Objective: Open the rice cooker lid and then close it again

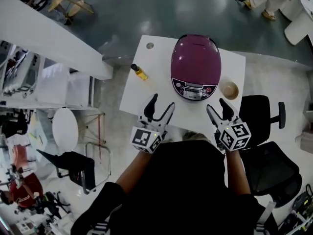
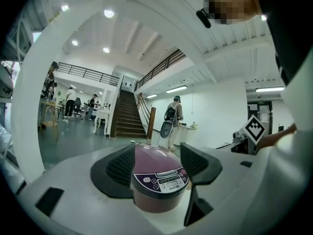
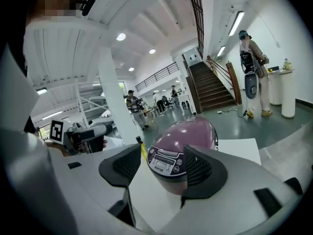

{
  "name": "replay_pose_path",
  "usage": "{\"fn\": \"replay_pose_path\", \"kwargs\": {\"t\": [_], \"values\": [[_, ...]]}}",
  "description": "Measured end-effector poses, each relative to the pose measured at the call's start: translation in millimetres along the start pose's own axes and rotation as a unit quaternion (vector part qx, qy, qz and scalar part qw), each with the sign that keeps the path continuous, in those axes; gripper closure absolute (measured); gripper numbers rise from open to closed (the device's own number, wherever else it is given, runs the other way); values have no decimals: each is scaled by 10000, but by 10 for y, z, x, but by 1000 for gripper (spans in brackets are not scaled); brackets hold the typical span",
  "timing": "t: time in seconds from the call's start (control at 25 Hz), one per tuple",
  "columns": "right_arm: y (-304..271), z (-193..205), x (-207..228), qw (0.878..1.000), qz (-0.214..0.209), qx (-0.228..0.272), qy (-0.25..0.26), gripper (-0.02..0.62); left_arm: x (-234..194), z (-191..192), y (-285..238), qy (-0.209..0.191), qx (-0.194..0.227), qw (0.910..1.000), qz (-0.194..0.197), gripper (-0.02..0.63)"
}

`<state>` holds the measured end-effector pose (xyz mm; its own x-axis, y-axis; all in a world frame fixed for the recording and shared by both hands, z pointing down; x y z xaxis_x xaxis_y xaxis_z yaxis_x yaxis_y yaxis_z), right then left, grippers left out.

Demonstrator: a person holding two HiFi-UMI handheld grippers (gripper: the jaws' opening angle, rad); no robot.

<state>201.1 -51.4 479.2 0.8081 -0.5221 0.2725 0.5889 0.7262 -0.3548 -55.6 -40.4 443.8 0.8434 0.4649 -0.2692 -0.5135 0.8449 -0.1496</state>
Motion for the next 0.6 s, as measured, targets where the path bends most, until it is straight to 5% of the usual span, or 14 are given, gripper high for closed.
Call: {"fn": "replay_pose_path", "kwargs": {"t": [0.32, 0.6], "values": [[-387, -83, 104, 9974, -606, -288, 245, 359, -273, -112, -61, -35, 183, 9987, -468, 337], [-650, -181, -47, 9973, -493, -475, 268, 359, -490, -102, -250, 139, 103, 9998, -57, 337]]}}
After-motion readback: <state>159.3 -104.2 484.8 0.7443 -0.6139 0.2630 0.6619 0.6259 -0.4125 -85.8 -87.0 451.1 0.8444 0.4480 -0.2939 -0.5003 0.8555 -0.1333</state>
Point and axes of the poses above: the fingertips, and each gripper's own axes: y backward along the fingers, x to its right, z out of its underside, the point moved 6 cm from there along y, backward along the fingers, and after that the axes turned 5 degrees about y, right-handed, at the moved point
